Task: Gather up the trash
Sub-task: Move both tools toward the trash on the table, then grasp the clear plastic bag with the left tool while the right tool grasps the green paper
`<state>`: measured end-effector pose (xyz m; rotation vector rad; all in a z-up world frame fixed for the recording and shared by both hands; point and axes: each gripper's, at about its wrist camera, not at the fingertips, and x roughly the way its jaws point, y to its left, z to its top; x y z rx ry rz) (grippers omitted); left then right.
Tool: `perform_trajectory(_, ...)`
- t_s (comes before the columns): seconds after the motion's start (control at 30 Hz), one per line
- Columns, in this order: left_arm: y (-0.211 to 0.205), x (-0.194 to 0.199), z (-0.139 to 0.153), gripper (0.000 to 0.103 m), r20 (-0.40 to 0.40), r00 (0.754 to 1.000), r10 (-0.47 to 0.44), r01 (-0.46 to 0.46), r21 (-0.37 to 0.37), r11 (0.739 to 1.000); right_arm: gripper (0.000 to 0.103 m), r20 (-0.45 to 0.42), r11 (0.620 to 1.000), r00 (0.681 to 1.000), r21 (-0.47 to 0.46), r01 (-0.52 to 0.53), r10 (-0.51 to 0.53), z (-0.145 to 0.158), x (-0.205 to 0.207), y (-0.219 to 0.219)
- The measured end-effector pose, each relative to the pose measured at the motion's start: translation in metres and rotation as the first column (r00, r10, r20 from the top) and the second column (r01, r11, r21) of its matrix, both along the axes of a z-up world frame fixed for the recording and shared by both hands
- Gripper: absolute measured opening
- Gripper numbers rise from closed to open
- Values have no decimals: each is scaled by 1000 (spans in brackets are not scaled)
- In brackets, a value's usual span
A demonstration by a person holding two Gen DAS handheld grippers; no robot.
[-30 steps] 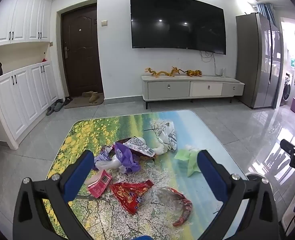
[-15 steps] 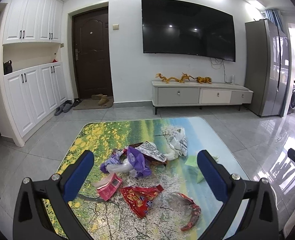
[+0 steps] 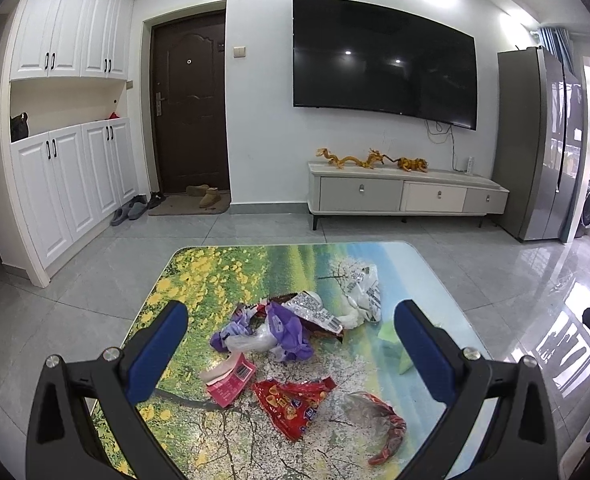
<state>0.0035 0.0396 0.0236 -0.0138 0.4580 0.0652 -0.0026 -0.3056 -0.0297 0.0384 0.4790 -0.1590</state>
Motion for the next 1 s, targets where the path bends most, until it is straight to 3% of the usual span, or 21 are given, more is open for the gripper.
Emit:
perform_trajectory(0.33, 11, 5, 19, 103, 35, 999, 20, -21, 24, 1000, 103, 52, 1000, 998, 8, 21, -21, 1, -4, -8)
perform_trajectory(0.67, 42, 20, 38, 103, 50, 997, 62, -62, 13, 998, 103, -32, 997, 999, 72, 14, -12, -13, 8, -18)
perform_trajectory(0.87, 56, 39, 26, 102, -12, 999, 37, -37, 3, 999, 103, -43, 996, 998, 77, -36, 40, -12, 14, -12)
perform_trajectory(1.0, 55, 53, 8, 95, -76, 997, -8, 8, -4, 1000, 103, -66, 993, 994, 78, -85, 90, -14, 26, -3)
